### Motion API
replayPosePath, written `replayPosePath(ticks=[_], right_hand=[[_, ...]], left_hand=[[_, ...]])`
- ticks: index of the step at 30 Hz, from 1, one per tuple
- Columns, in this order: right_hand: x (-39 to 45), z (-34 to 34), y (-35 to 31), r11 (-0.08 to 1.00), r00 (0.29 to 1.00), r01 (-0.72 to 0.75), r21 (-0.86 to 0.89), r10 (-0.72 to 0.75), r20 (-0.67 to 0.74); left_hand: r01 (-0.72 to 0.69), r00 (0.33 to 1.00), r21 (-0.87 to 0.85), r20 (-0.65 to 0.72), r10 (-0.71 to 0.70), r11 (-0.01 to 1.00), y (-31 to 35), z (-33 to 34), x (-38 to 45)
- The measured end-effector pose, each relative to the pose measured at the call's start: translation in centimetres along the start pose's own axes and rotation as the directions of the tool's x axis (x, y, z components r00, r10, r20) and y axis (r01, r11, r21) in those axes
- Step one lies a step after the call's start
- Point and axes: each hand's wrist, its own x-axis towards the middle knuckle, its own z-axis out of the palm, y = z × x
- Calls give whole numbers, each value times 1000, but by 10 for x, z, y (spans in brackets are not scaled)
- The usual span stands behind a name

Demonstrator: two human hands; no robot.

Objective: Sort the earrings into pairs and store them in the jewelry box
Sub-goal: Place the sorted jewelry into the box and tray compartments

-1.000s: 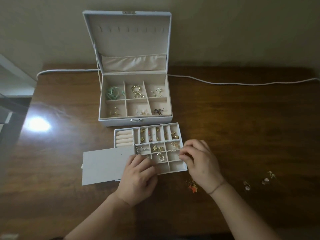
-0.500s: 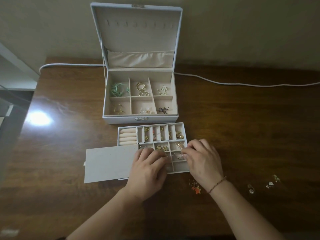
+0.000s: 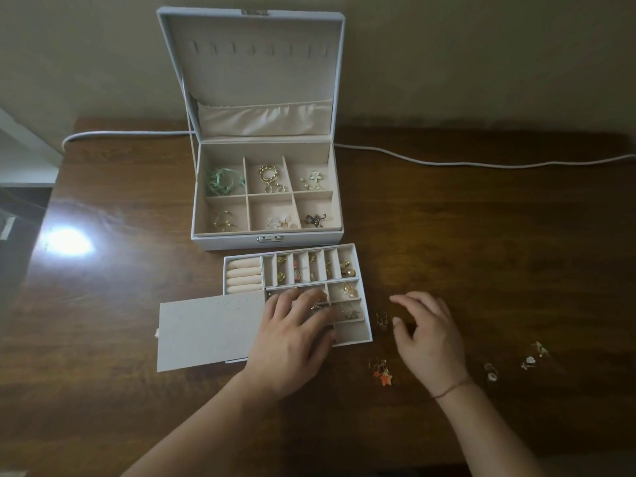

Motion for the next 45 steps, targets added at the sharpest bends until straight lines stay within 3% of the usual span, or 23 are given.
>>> replayPosePath(ticks=[3, 6, 13, 21, 24, 26, 28, 29, 30, 31, 34, 36, 38, 41, 45], right_hand=[[2, 1, 3, 996, 991, 66, -58, -59, 117], [4, 0, 0, 987, 979, 155, -45, -147, 144], [-1, 8, -2, 973, 968, 230, -19, -227, 106], [-1, 9, -1, 991, 992, 119, 59, -122, 36], [3, 4, -1, 978, 1000, -18, 209, 14, 21], [6, 0, 3, 852, 969, -247, 461, 218, 115], [7, -5, 5, 516, 907, -410, 752, 316, 278], [6, -8, 5, 344, 887, -438, 830, 318, 336], [6, -9, 6, 240, 876, -445, 863, 318, 363], [6, -10, 6, 215, 873, -444, 870, 323, 366], [4, -5, 8, 469, 891, -433, 770, 353, 286], [4, 0, 9, 582, 907, -412, 702, 336, 254], [4, 1, 8, 601, 918, -392, 696, 309, 251], [3, -7, -1, 538, 929, -367, 758, 252, 271], [-3, -25, -20, 470, 940, -338, 816, 116, 322]], left_hand=[[-65, 994, -73, -89, 59, 995, -4, 1, -4], [-137, 978, -116, -176, 116, 984, -5, 1, -10], [-88, 971, -90, -231, 65, 992, -24, 0, -41], [-20, 959, -174, -281, -30, 985, -32, -8, -54], [8, 951, -209, -300, -72, 978, -36, -8, -55], [15, 948, -228, -306, -86, 974, -37, -7, -55], [16, 946, -239, -311, -92, 971, -36, -6, -55], [17, 944, -243, -315, -96, 970, -36, -6, -55], [18, 943, -245, -317, -98, 969, -36, -6, -54], [18, 943, -245, -319, -99, 969, -35, -6, -54], [16, 943, -244, -319, -95, 970, -36, -6, -55], [12, 944, -248, -317, -93, 969, -37, -6, -54], [6, 946, -249, -311, -86, 968, -38, -6, -54], [-2, 939, -298, -328, -101, 955, -37, -9, -54], [43, 892, -456, -382, -240, 889, -33, -15, -52]])
